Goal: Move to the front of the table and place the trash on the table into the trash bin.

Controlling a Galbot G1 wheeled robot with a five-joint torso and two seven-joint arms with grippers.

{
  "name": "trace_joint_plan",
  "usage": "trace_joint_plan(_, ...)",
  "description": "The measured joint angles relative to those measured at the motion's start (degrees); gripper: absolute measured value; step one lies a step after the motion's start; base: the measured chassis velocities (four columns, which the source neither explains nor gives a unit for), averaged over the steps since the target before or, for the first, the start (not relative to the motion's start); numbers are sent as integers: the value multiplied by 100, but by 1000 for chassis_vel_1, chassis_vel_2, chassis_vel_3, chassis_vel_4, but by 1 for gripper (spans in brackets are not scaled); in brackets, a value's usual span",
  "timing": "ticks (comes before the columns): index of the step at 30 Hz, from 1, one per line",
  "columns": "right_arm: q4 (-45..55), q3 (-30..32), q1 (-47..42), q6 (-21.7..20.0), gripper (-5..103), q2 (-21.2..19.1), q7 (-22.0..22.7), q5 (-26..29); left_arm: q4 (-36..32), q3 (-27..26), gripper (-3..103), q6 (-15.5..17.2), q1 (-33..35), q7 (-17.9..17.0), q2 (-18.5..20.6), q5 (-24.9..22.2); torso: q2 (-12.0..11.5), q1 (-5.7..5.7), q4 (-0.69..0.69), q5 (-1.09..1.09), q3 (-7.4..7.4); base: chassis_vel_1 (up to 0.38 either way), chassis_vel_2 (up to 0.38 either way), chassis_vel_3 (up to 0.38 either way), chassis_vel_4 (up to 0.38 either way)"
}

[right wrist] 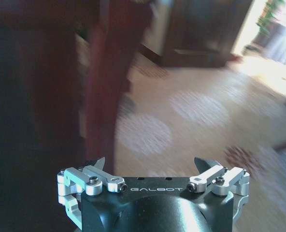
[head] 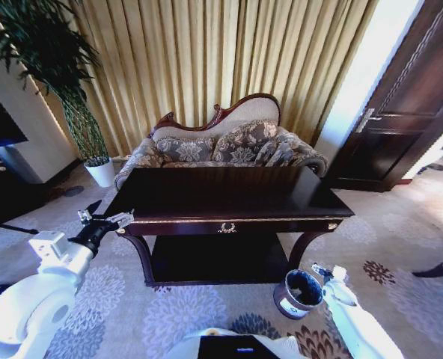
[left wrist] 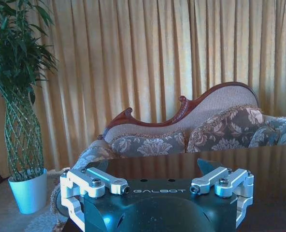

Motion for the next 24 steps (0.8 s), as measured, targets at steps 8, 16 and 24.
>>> trace_joint_plan(8,2616,699,-1722,-167,100,-234,-591,78,2,-33,100,-21,-7,9,-107,-3,1,0,-2,1,0,0,0,0,0)
trace_joint_plan(16,5305,1199,-2749,-18,100,112,-589,561,2,-108,100,-61,-9,26,-91,-22,1,0,0,0,0,0,0,0,0)
trace_joint_plan(24,7325,807,-2440,-507,100,-2,-101,664,2,22,100,-82,55,17,-192,40,1,0,2,-1,0,0,0,0,0)
